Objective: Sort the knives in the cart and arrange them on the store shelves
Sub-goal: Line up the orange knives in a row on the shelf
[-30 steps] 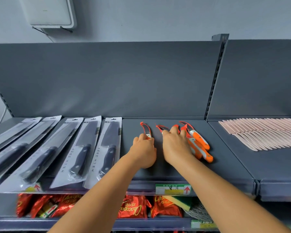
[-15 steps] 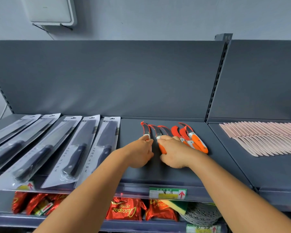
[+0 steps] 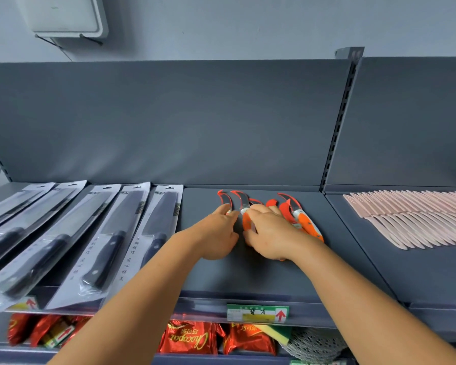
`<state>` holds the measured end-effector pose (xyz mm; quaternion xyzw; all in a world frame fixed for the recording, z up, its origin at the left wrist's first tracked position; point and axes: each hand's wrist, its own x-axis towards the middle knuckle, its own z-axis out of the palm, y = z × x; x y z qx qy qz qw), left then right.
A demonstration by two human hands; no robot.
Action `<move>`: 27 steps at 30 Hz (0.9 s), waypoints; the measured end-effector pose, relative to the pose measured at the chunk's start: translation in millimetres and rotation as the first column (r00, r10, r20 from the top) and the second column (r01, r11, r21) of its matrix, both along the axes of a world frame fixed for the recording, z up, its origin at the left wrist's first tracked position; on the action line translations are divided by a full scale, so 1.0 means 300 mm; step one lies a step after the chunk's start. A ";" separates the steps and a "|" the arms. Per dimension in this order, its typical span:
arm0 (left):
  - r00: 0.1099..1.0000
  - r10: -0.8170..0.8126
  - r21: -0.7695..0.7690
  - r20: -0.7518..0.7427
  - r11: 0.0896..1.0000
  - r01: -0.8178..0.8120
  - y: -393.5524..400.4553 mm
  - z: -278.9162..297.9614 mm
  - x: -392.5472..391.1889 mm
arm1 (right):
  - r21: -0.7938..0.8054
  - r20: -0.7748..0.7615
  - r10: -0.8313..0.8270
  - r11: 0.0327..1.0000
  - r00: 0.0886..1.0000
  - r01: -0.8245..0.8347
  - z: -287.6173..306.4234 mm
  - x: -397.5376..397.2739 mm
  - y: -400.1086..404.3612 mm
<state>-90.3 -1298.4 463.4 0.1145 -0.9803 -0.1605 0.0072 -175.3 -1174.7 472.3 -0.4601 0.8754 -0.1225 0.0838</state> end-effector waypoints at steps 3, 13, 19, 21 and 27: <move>0.992 -0.053 0.016 -0.114 0.998 0.055 0.073 0.002 -0.024 | -0.031 -0.069 -0.065 0.998 0.996 0.063 0.000 -0.054 0.053; 0.991 -0.107 -0.263 0.075 0.957 0.123 0.286 0.002 -0.103 | 0.099 -0.060 0.011 0.995 0.998 -0.005 -0.046 -0.152 0.215; 0.987 -0.034 -0.304 0.156 0.949 0.080 0.281 0.035 -0.117 | 0.133 -0.093 -0.022 0.991 0.995 0.034 -0.052 -0.182 0.199; 0.983 -0.012 -0.307 0.182 0.949 0.069 0.279 0.048 -0.121 | 0.145 -0.114 -0.026 0.989 0.993 0.043 -0.057 -0.196 0.189; 0.987 0.041 -0.277 0.152 0.961 0.003 0.260 0.056 -0.143 | 0.114 -0.109 -0.027 0.993 0.994 0.040 -0.054 -0.220 0.182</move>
